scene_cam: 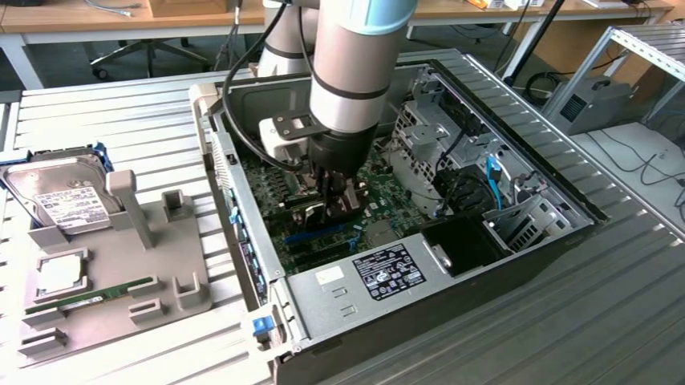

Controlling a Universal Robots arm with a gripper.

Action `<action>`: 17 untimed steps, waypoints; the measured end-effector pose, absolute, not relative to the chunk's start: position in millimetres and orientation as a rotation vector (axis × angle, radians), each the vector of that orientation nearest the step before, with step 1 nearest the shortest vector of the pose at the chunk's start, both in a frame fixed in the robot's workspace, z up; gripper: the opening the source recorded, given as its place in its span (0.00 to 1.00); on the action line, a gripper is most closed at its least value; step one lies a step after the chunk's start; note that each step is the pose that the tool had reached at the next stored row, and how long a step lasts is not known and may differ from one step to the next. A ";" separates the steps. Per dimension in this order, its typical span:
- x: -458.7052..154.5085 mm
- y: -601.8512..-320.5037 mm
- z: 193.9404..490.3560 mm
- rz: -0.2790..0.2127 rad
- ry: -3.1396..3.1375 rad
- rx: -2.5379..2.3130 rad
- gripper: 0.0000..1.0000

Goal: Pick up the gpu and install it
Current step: 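Insert the gpu into the slot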

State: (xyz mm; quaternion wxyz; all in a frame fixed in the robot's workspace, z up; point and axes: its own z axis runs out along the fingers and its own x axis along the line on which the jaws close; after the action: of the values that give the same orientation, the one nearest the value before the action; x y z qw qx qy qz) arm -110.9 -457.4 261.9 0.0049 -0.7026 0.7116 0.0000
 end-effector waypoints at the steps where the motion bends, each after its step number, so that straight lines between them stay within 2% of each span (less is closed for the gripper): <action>1: -110.9 -457.4 261.7 0.000 2.229 -2.201 0.27; 17: -111.0 -457.5 257.9 0.000 2.229 -2.201 0.27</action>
State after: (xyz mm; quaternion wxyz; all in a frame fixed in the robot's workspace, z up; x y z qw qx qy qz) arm -111.0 -457.5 257.9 0.0045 -0.7026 0.7116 -0.0001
